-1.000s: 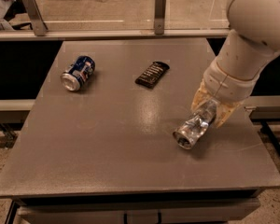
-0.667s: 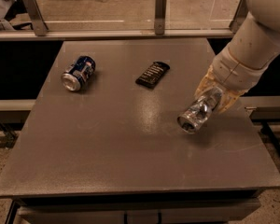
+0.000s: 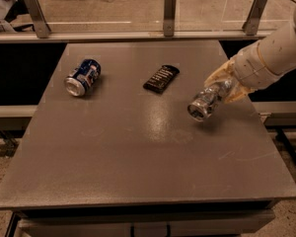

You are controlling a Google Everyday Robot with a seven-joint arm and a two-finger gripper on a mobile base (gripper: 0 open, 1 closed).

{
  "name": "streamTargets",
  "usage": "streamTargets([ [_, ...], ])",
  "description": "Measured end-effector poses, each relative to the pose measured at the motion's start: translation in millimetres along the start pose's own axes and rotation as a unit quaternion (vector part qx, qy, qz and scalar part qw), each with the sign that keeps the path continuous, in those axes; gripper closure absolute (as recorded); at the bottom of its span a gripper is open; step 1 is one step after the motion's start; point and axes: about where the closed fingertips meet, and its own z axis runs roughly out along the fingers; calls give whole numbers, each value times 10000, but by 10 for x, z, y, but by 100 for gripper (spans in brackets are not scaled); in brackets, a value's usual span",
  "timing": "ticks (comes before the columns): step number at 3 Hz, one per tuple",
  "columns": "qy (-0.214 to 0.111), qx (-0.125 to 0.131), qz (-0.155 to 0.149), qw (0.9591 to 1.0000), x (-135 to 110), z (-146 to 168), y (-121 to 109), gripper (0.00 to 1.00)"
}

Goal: Move redbull can near rxbar chocolate

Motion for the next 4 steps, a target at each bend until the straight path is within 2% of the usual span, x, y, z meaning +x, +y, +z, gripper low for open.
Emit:
streamTargets([
  [1, 271, 305, -64, 9991, 140, -5, -143, 100],
  [2, 271, 304, -60, 9992, 139, -4, -145, 100],
  [3, 169, 453, -44, 9988, 140, 4, -172, 100],
  [4, 79, 794, -211, 9966, 276, 61, -408, 100],
])
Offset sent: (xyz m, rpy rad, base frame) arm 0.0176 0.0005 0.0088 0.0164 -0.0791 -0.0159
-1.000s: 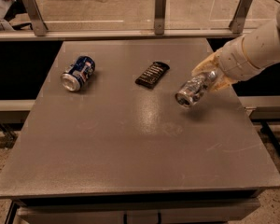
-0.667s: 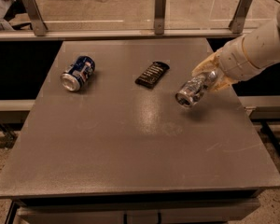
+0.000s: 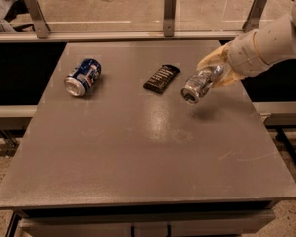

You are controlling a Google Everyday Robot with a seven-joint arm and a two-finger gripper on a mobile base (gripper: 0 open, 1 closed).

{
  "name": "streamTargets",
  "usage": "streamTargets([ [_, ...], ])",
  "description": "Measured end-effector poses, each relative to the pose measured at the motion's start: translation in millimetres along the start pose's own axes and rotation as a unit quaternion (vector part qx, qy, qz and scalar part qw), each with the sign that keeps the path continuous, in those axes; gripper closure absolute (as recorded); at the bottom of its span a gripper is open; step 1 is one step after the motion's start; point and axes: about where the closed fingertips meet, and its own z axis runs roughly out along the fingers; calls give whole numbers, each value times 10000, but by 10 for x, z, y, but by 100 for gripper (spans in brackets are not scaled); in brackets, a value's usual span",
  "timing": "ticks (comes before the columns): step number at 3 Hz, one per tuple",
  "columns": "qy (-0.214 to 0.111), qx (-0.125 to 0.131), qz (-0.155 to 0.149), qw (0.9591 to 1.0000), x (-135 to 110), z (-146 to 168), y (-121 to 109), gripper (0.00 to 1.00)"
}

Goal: Move redbull can near rxbar chocolate

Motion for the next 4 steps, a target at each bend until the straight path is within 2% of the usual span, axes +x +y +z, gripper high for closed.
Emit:
streamTargets([
  [1, -79, 296, -116, 9995, 175, 111, -289, 100],
  [2, 3, 122, -111, 9999, 298, 257, -400, 82],
  [3, -127, -53, 35, 9999, 402, 464, -307, 58],
  [4, -472, -84, 190, 9987, 396, 702, -198, 35],
])
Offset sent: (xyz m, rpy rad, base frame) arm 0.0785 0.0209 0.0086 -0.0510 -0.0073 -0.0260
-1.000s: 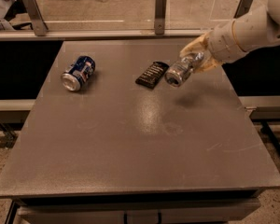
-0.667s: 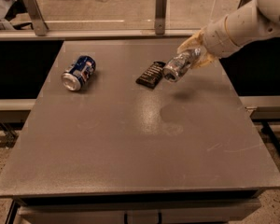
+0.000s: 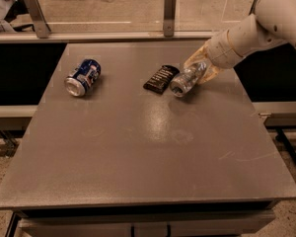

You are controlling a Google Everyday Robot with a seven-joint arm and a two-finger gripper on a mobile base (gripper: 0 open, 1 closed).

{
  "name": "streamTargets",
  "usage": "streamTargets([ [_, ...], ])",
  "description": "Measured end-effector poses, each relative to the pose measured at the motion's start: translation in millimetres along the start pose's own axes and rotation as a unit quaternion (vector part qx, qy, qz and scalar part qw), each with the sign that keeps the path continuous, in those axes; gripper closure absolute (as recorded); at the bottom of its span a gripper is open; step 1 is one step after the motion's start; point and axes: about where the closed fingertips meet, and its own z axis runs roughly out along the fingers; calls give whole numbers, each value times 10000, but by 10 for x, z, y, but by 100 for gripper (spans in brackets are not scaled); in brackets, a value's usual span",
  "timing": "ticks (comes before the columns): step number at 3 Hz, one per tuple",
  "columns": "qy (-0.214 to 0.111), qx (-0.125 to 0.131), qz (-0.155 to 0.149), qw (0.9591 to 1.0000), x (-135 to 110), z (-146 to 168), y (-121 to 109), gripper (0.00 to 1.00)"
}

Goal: Move redbull can near rxbar chocolate

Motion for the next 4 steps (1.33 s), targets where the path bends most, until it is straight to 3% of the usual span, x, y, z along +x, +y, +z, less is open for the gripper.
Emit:
streamTargets([
  [1, -35, -10, 5, 10000, -8, 40, 8, 12],
  [2, -56, -17, 3, 10000, -16, 64, 7, 0],
  [4, -56, -18, 2, 10000, -17, 5, -47, 0],
])
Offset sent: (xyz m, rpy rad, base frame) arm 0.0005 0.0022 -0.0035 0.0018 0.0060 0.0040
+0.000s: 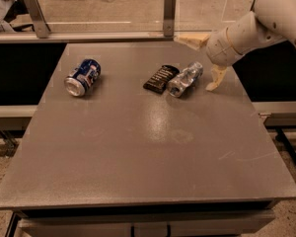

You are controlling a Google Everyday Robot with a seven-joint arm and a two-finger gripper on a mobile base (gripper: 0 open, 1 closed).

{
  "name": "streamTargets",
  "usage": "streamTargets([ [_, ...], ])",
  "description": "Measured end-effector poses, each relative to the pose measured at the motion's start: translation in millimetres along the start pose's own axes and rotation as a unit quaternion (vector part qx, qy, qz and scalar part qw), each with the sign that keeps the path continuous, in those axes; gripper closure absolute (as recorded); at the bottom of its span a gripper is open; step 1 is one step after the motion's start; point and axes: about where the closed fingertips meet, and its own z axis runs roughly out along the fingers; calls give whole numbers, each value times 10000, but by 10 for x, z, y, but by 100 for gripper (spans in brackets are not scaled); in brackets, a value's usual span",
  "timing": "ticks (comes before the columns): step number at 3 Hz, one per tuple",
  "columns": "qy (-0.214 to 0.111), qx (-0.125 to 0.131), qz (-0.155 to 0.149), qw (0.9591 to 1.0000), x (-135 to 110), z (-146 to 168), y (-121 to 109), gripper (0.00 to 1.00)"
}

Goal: Move redbull can near rxbar chocolate

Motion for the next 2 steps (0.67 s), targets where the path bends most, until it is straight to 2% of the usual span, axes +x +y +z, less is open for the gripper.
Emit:
streamTargets([
  [2, 1, 0, 0, 10000, 0, -17, -15, 0],
])
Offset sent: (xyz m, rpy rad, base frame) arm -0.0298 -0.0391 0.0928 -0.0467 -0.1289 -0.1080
